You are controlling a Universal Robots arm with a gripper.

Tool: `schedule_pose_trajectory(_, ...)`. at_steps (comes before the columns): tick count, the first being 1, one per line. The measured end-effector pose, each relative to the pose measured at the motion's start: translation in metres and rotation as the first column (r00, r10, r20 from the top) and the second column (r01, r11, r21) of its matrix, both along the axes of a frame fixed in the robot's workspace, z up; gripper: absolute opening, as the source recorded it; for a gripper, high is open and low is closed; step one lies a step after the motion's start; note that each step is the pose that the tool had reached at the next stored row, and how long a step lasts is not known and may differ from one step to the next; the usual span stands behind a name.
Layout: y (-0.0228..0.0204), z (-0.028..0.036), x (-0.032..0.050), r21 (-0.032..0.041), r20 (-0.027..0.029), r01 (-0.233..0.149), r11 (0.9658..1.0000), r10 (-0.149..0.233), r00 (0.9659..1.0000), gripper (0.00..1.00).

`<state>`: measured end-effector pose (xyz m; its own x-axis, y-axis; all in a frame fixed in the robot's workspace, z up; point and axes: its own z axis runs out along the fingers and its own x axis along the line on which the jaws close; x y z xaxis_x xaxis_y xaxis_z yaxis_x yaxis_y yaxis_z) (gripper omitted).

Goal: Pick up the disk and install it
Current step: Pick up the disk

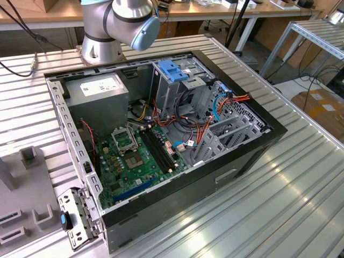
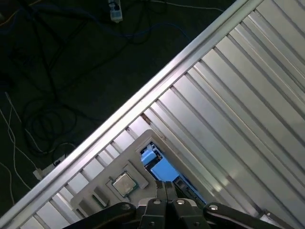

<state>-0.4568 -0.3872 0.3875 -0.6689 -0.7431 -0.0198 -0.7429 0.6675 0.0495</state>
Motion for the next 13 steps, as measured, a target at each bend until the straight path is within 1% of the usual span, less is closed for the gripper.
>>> schedule_pose_trajectory(2,0.0000,-0.0001,0.0001,-0.0001,-0.0001,-0.039,0.9993,0.039,0.9993,0.11)
schedule_pose_trajectory(3,0.0000,-0.0001,0.0001,-0.0001,-0.0001,-0.058,0.9983,0.058,0.9983,0.11)
schedule_pose_trajectory(4,0.0000,-0.0002,0.0001,0.0000,0.0000,-0.075,0.9972,0.075,0.9972,0.11)
schedule_pose_trajectory(6,0.0000,-0.0003,0.0001,0.0000,-0.0001,-0.113,0.9936,0.113,0.9936,0.11)
schedule_pose_trajectory(8,0.0000,-0.0004,0.0002,0.0000,0.0000,-0.179,0.9838,0.179,0.9838,0.11)
schedule_pose_trajectory(10,-0.0001,-0.0005,0.0002,0.0000,-0.0001,-0.219,0.9757,0.219,0.9757,0.11)
schedule_pose_trajectory(12,0.0000,-0.0007,0.0001,-0.0002,-0.0001,-0.279,0.9603,0.279,0.9603,0.11)
schedule_pose_trajectory(13,0.0000,-0.0007,0.0001,-0.0002,-0.0001,-0.297,0.9550,0.297,0.9550,0.11)
